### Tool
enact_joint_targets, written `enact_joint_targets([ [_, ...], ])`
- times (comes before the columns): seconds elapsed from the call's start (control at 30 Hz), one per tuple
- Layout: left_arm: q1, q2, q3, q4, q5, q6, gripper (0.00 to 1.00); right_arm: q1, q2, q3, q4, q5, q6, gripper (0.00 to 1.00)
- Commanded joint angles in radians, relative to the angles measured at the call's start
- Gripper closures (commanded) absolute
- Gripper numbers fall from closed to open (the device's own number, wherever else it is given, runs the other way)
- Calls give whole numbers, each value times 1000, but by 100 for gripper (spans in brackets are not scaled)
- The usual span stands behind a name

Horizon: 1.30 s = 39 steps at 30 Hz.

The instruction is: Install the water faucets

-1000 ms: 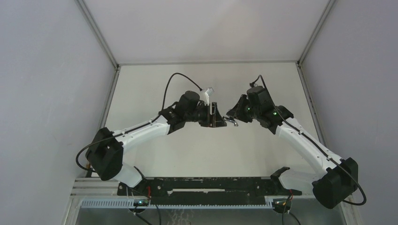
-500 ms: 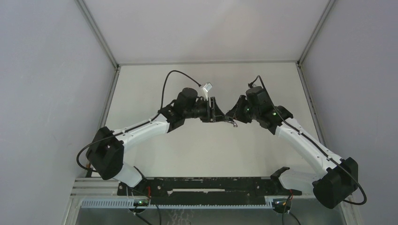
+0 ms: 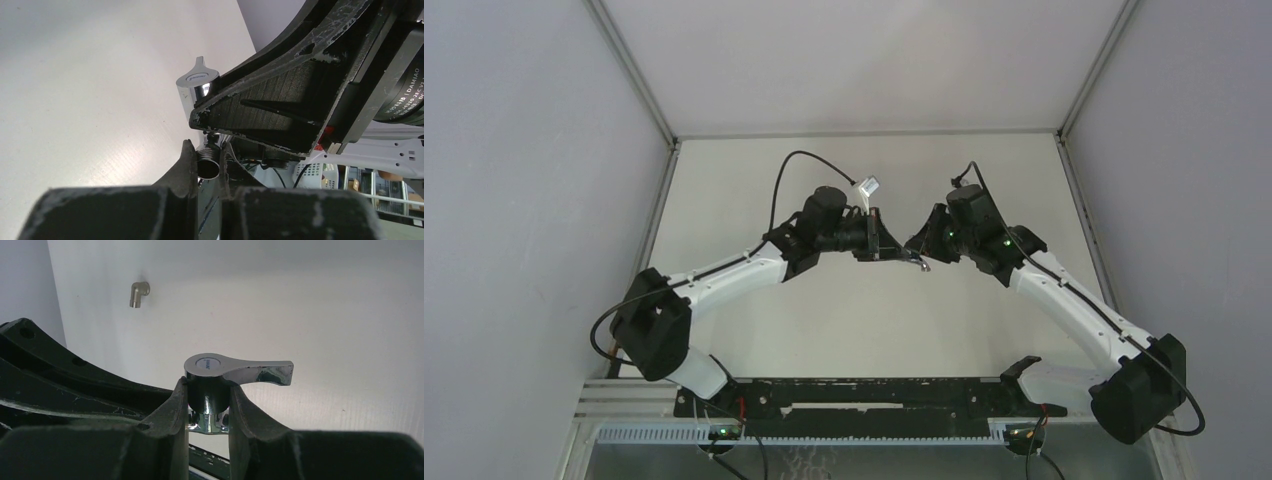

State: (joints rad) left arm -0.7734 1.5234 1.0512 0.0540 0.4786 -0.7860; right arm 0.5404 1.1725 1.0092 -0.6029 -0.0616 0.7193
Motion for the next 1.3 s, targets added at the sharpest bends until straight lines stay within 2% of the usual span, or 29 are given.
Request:
enact_joint_targets([
  [0.0, 8, -12, 51, 35, 12, 9, 100, 8, -13, 50, 47, -41, -15, 88],
  [0.07, 10, -29, 37, 44, 14, 8, 100, 3, -26, 46, 57, -55, -29, 86],
  [0.2, 16, -63, 20, 49, 8, 5, 100, -17, -40, 35, 75, -86, -36, 91],
  [0.23, 18, -71, 14, 50, 4, 3, 100, -25, -39, 35, 71, -101, -33, 89],
  [0.4, 42, -100, -22, 86, 10, -19, 100, -89, -83, 10, 82, -191, -27, 49],
  [0.67, 80, -140, -66, 175, 85, -30, 100, -282, -234, -111, 165, -445, -84, 25],
  [0.8, 89, -176, -84, 224, 128, -29, 100, -391, -284, -277, 377, -718, 29, 19],
  [0.9, 91, -198, -104, 261, 164, -20, 100, -401, -304, -402, 692, -868, 178, 17],
  [0.97, 91, -211, -114, 277, 181, -18, 100, -401, -329, -470, 923, -906, 287, 16],
  [1.0, 91, -217, -118, 288, 187, -20, 100, -401, -337, -491, 983, -914, 312, 15],
  [1.27, 93, -242, -124, 350, 234, -58, 100, -352, -349, -555, 1262, -897, 390, 15],
])
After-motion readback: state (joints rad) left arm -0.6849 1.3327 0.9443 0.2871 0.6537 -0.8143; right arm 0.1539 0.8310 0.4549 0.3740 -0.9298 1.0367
